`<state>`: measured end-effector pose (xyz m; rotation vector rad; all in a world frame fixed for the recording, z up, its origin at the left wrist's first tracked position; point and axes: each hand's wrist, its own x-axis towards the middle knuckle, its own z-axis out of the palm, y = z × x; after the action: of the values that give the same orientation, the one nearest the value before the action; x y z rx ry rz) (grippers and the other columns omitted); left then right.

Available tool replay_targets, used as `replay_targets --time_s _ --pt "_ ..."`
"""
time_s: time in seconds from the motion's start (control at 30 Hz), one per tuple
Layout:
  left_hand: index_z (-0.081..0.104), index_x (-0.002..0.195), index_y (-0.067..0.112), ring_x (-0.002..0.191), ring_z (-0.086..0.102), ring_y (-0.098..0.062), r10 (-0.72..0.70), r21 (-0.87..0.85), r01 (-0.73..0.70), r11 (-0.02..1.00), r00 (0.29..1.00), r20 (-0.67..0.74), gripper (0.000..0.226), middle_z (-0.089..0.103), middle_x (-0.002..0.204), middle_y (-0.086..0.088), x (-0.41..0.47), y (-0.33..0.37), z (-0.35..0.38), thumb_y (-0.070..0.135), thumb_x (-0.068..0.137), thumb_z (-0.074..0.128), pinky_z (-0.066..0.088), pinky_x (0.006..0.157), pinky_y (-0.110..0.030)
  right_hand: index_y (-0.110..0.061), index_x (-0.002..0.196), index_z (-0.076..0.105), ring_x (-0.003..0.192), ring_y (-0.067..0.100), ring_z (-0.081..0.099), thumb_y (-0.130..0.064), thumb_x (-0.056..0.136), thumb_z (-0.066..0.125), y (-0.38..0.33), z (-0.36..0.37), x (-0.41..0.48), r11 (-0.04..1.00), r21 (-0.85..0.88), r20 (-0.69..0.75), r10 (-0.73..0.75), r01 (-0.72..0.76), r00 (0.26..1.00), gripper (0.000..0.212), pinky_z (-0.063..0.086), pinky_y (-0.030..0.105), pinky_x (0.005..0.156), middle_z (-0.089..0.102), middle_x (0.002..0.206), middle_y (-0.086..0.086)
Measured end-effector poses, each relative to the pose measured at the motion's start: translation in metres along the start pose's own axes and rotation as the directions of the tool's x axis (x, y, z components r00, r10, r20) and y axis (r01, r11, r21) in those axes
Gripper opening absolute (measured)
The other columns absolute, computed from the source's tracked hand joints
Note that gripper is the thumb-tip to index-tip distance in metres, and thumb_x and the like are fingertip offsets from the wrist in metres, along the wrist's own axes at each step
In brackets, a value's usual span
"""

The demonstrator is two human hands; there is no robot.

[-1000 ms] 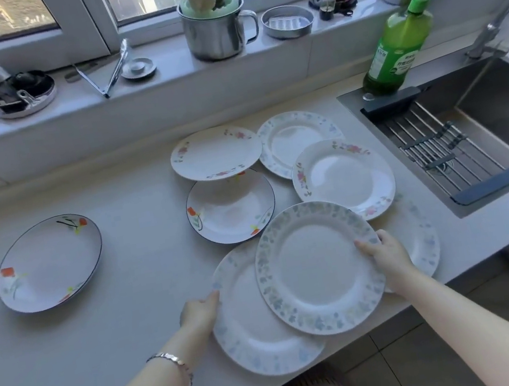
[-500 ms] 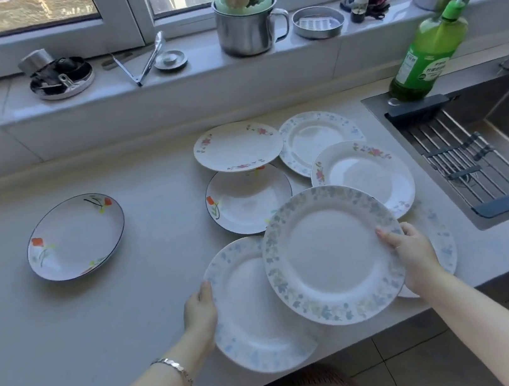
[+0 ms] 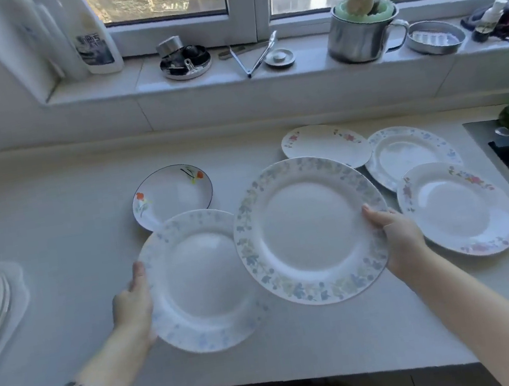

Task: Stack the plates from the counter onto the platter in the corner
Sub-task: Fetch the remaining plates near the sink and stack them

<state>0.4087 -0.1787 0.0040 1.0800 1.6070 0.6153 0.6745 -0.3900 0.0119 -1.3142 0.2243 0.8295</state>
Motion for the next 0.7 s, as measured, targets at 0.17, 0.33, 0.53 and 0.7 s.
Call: replay_targets --time_s 0.17,0.33,0.53,0.7 --pt "0.052 0.095 0.008 0.094 0.050 -0.021 0.059 -0.174 -0.121 0.977 0.945 -0.322 0.034 0.049 0.101 -0.010 0.029 0.038 -0.080 0.037 0.099 0.036 0.038 0.036 -0.010 -0.006 0.104 0.061 0.051 0.016 0.068 -0.012 0.086 0.059 0.035 0.090 -0.017 0.998 -0.031 0.085 0.049 -0.046 0.995 0.019 0.058 0.029 0.051 0.071 0.060 0.002" --pt "0.061 0.116 0.012 0.093 0.053 -0.015 -0.030 -0.363 -0.205 0.909 0.836 -0.548 0.043 0.064 0.102 0.000 0.085 0.068 -0.187 0.042 0.098 0.036 0.041 0.058 -0.016 -0.009 0.087 0.062 0.046 0.015 0.066 -0.012 0.088 0.057 0.089 0.196 -0.048 0.991 -0.102 0.185 0.108 -0.090 0.977 0.006 0.055 0.027 0.049 0.069 0.052 0.000" --pt "0.061 0.121 0.006 0.113 0.061 -0.024 -0.183 -0.501 -0.188 0.845 0.779 -0.600 0.048 0.064 0.124 -0.009 0.158 0.080 -0.328 0.040 0.095 0.038 0.050 0.087 -0.033 -0.007 0.101 0.065 0.049 0.017 0.068 -0.014 0.087 0.057 0.180 0.327 -0.094 0.964 -0.229 0.249 0.194 -0.136 0.949 0.018 0.054 0.032 0.059 0.071 0.058 0.000" --pt "0.059 0.123 0.006 0.116 0.060 -0.025 -0.255 -0.559 -0.170 0.812 0.758 -0.601 0.048 0.062 0.127 -0.009 0.184 0.076 -0.405 0.039 0.097 0.037 0.049 0.088 -0.033 -0.009 0.076 0.061 0.040 0.015 0.063 -0.010 0.086 0.059 0.225 0.415 -0.128 0.944 -0.305 0.252 0.211 -0.129 0.945 0.010 0.047 0.033 0.055 0.065 0.042 -0.003"
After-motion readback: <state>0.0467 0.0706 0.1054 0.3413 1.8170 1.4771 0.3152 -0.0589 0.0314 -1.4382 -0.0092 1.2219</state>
